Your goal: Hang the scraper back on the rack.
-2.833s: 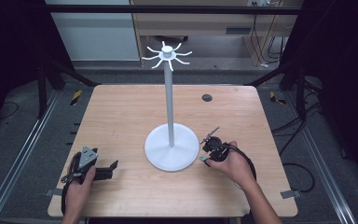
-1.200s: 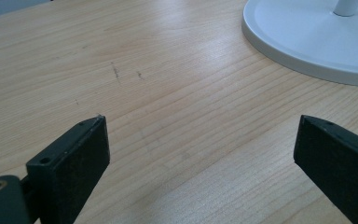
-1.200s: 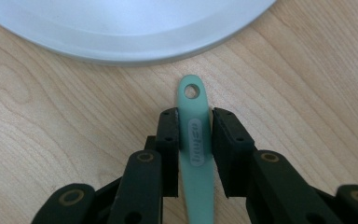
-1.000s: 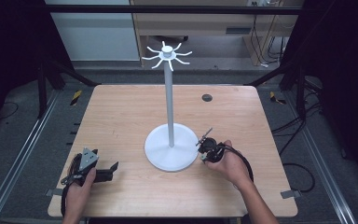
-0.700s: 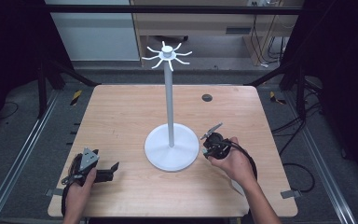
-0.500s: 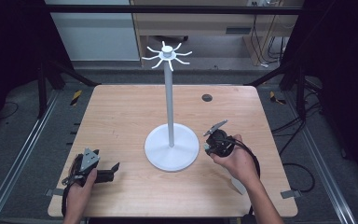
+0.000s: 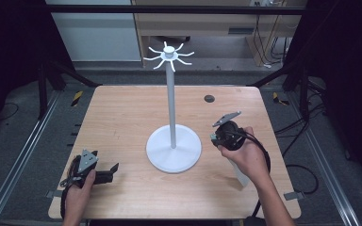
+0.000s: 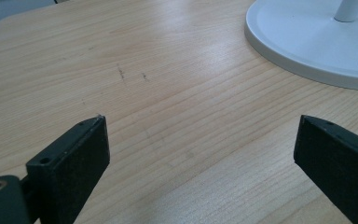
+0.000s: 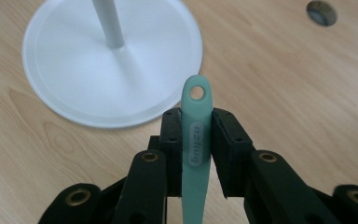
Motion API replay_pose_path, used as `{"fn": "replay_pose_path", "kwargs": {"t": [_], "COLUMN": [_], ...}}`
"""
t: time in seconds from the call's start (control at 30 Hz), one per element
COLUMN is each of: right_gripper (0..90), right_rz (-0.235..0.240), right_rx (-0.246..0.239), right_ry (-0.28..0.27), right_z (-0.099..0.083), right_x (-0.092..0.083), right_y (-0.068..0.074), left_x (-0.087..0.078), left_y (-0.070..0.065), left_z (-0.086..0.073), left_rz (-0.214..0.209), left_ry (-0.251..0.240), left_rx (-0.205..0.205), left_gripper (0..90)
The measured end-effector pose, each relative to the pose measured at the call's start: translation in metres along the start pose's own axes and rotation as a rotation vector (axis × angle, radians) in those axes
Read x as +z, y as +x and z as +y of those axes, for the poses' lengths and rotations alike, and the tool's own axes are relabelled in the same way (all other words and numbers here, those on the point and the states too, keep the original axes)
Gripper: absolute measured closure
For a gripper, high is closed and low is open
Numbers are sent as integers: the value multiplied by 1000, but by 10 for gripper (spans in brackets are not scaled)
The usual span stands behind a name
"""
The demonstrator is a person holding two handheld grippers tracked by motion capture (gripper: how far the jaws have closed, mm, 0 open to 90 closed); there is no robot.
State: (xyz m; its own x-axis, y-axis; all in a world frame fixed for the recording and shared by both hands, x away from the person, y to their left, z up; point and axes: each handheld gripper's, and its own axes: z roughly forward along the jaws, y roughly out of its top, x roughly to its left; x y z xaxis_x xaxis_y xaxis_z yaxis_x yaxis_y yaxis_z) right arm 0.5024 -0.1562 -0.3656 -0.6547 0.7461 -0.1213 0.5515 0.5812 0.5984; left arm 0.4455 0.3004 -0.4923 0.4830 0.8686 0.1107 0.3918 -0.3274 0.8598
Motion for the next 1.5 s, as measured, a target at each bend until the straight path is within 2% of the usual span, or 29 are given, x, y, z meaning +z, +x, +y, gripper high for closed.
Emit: {"fn": "replay_pose_path", "kwargs": {"t": [0.13,0.47,0.77,1.1,1.27,1.5], "right_gripper": [749,749,749,749,748,748], "right_rz": [-17,-16,-19,-39,-53,-48], "right_rx": [-4,14,44,67,58,70], "right_ry": [-47,-135,-243,-306,-336,-379], "right_z": [10,22,26,26,28,29], "right_x": [-11,-20,-36,-47,-52,-59], "right_y": [-4,-9,-12,-17,-16,-17], "left_x": [1,0,2,2,0,1], "left_y": [1,0,-1,0,1,3], "left_z": [0,0,0,0,0,0], "left_rz": [0,3,5,6,8,12], "left_ry": [2,0,7,6,1,4], "left_rx": [-3,0,13,10,2,1], "left_gripper": [30,30,29,29,29,29]}}
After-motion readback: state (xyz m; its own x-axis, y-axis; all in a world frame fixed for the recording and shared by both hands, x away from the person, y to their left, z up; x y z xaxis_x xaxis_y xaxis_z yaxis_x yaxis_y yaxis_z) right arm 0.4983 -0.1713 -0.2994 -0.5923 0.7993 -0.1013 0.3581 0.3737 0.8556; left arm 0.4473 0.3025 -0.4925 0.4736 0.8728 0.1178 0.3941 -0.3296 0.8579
